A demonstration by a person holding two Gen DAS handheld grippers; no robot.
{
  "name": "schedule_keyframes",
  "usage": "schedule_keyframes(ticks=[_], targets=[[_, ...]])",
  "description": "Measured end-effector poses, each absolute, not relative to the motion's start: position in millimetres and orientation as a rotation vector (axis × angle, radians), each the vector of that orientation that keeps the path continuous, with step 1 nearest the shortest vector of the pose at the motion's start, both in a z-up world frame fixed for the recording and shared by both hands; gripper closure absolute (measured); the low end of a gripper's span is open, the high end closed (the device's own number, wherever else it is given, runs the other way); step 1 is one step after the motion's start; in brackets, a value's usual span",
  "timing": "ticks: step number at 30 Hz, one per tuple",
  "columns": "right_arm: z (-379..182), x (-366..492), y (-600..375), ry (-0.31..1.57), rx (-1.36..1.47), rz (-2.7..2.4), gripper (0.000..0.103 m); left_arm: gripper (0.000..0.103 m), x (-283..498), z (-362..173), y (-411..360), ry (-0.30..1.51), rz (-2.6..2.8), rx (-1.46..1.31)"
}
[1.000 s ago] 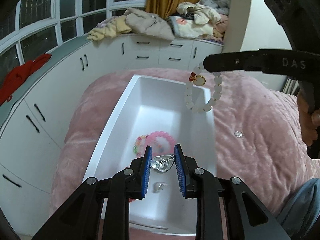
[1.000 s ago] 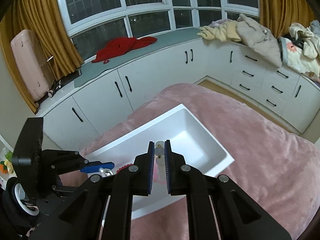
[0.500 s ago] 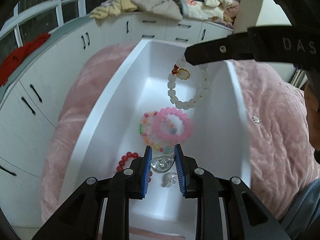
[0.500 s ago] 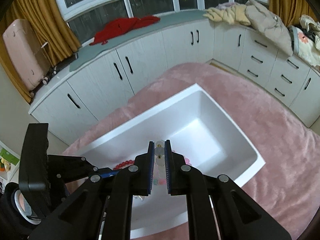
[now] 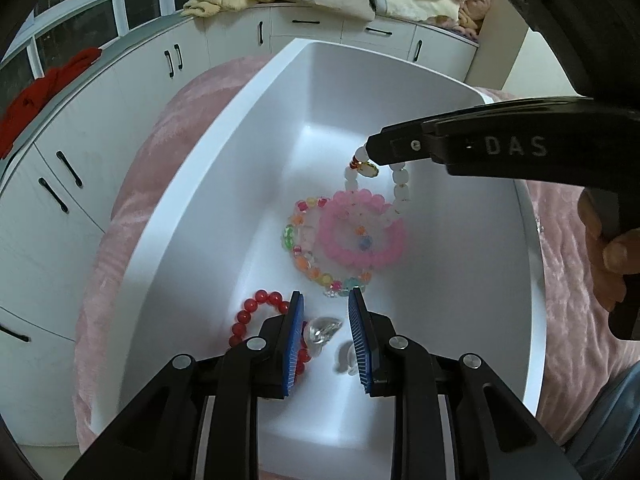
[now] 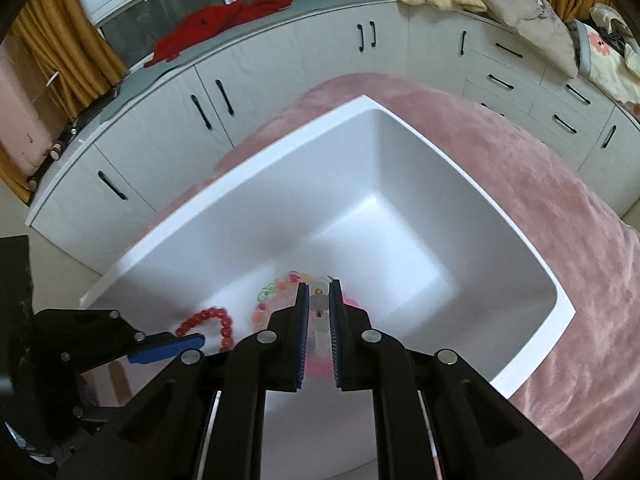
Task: Organize jewelry
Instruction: 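Open both tools to drop the pendant and white bracelet into the bin, then move both open tools back to the silver flower charm on the bed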
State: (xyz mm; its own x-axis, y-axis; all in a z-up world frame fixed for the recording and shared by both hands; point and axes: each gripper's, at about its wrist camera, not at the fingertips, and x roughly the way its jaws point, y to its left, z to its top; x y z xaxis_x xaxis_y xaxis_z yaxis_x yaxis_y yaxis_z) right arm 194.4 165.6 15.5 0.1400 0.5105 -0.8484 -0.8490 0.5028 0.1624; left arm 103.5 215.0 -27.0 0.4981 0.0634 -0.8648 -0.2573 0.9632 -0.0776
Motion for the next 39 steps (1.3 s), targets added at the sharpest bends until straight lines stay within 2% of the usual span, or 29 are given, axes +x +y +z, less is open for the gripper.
schedule_keyframes(ticks=[5,9,14,16,18,22,24,27,31,33,39], targets=[[6.1,191.9,166.0,1.022,-0.433,1.005,0.092,0.065,106.7,-29.8,213.3,1.046,0.201,-0.198],[6.5,191.2,164.8,1.013,-0.436,1.001,0.090,0.054,107.2,-28.6,211.0,1.044,0.209,-0.190],[18.5,192.9,157.3,1.000,-0.401,1.017,0.090,0.046,106.8,-23.3,207.9,1.032,0.210,-0.191],[27.3,194.4,151.3,0.988,-0.373,1.027,0.085,0.045,104.5,-18.5,205.8,1.023,0.209,-0.190],[37.0,196.2,144.6,0.975,-0.343,1.040,0.072,0.039,103.1,-13.5,204.2,1.011,0.207,-0.188],[63.4,197.1,123.9,0.910,-0.302,1.048,0.061,0.030,102.0,-1.9,197.4,0.987,0.205,-0.171],[77.2,198.2,109.4,0.873,-0.284,1.044,0.050,0.027,101.8,5.0,192.0,0.973,0.201,-0.167],[96.4,202.2,82.7,0.822,-0.265,1.027,0.041,0.022,103.7,14.0,186.8,0.953,0.191,-0.158],[113.0,211.2,44.7,0.779,-0.248,0.984,0.034,0.018,106.3,27.4,169.9,0.923,0.170,-0.136],[116.9,215.1,24.6,0.762,-0.243,0.959,0.025,0.012,109.0,36.1,161.0,0.904,0.154,-0.121],[116.0,226.5,-34.3,0.722,-0.248,0.895,0.019,0.009,118.0,53.4,135.2,0.884,0.101,-0.074]])
